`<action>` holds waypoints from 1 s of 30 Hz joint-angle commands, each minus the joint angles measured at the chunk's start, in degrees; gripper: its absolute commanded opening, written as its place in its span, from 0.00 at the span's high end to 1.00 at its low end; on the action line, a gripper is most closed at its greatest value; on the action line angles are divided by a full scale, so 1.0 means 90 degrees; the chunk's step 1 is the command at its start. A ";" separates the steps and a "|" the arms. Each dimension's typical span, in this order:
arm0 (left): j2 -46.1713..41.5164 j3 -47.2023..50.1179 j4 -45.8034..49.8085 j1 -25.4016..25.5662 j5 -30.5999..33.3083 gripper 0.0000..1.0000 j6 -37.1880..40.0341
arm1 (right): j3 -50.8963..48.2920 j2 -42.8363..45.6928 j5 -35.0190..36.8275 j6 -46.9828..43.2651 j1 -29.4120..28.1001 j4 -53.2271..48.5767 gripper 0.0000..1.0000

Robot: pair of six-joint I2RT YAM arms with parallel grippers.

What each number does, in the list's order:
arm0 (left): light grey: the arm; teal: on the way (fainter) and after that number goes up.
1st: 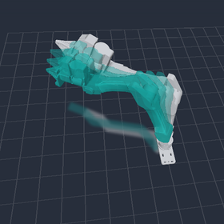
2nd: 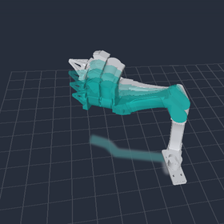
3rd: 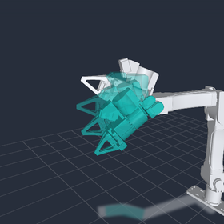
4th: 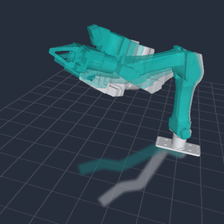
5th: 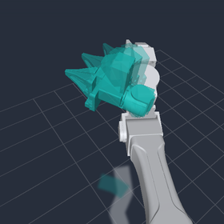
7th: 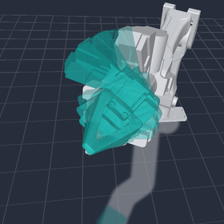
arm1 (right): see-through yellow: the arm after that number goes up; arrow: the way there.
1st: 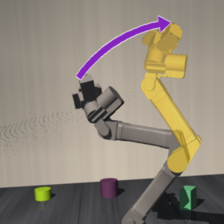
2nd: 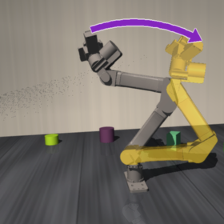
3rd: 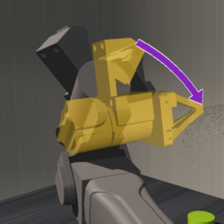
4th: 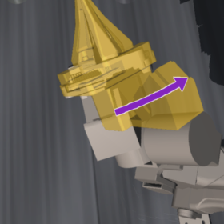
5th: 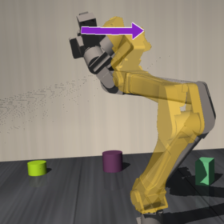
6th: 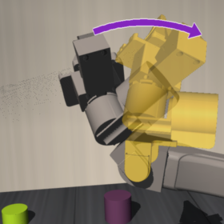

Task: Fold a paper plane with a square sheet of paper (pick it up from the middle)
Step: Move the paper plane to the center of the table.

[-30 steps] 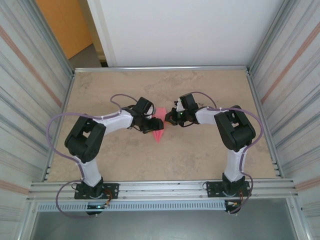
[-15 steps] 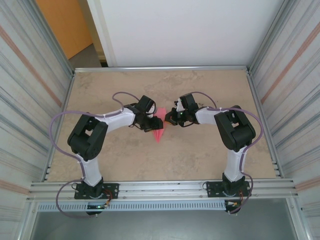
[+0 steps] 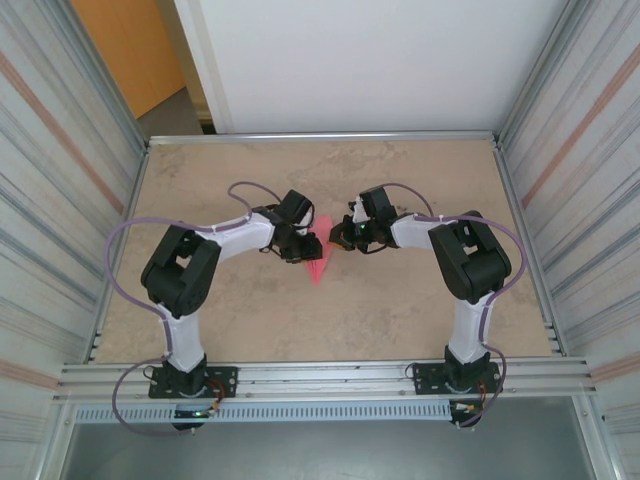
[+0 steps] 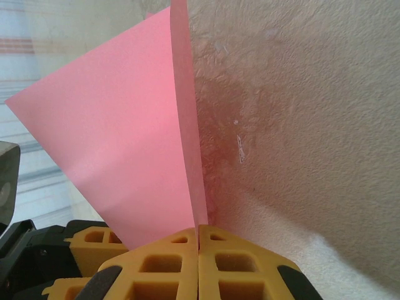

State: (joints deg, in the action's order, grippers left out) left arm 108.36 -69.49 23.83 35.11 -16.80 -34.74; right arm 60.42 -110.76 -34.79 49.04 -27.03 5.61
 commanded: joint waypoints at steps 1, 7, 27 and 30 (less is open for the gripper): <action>0.0108 -0.0197 0.0164 0.0082 0.0082 0.71 0.0041 | 0.0169 0.0164 -0.0138 0.0050 -0.0051 -0.0034 0.91; 0.0266 -0.0364 0.0330 0.0093 0.0059 0.79 0.0119 | 0.0185 0.0190 -0.0147 0.0079 -0.0037 -0.0102 0.85; 0.0690 -0.2201 0.1893 -0.0548 0.1682 0.90 0.1715 | -0.0983 0.2606 0.2683 -0.0949 0.0463 -0.1349 0.23; 0.1171 -0.2796 0.2149 -0.0625 0.1935 0.90 0.1897 | -0.1074 0.2736 0.2775 -0.0983 0.0494 -0.1418 0.22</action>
State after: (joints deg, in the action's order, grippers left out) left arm 115.18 -91.07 38.33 29.67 -3.40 -21.43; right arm 51.79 -88.14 -13.43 42.65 -23.11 -4.47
